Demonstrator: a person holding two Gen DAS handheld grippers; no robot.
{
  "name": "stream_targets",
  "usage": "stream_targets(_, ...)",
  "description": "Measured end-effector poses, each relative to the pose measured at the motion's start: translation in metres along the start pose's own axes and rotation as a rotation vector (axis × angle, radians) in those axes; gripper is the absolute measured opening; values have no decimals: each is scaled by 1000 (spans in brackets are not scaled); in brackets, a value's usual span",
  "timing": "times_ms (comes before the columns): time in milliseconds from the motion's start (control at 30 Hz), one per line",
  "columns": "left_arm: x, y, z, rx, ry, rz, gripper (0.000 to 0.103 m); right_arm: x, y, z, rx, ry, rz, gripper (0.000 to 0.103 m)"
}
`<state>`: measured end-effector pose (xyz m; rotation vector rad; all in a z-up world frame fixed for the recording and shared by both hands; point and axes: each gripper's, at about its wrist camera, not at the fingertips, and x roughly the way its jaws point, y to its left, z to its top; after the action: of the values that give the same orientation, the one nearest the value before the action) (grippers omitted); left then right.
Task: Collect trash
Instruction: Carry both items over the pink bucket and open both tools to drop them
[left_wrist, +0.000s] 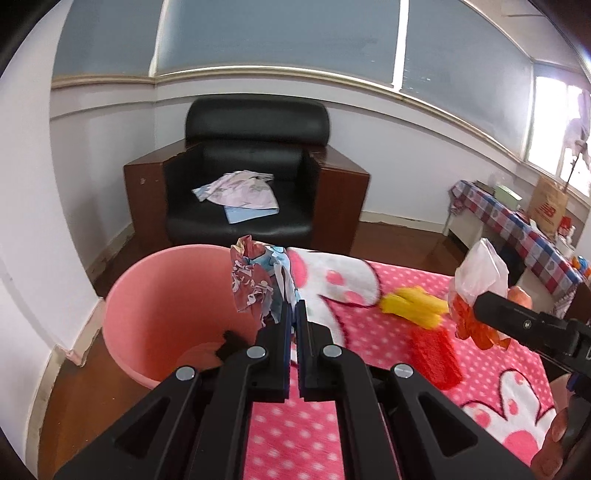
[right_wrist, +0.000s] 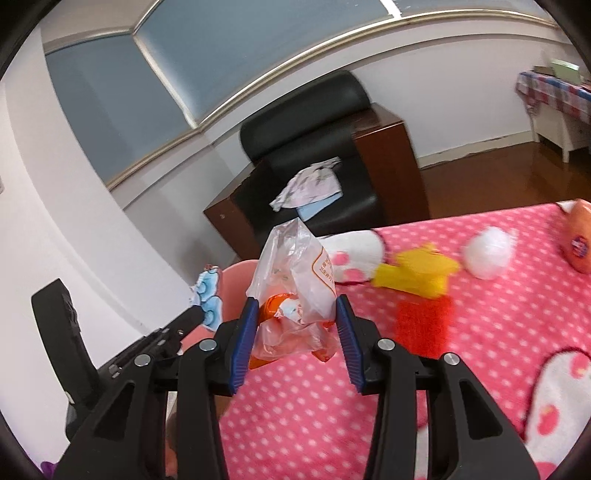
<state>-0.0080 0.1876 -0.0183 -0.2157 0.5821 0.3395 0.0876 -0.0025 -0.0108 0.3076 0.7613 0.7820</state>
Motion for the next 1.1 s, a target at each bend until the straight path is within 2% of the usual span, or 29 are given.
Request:
stream_targets(233,18,44,7,-32,6,66,2,56,46,10,-67,51,66,44)
stream_targets(500,38,87,7,-72,29,109,2,105,76,8,-99,121,93,44)
stream_targets(800,60,112,-5,-92,79,123,2,158,89,-3,-111,222,78,44)
stream_targets(1100,72,124,-14,-114,117,120,2,187,86,-14,-92,278,72,44)
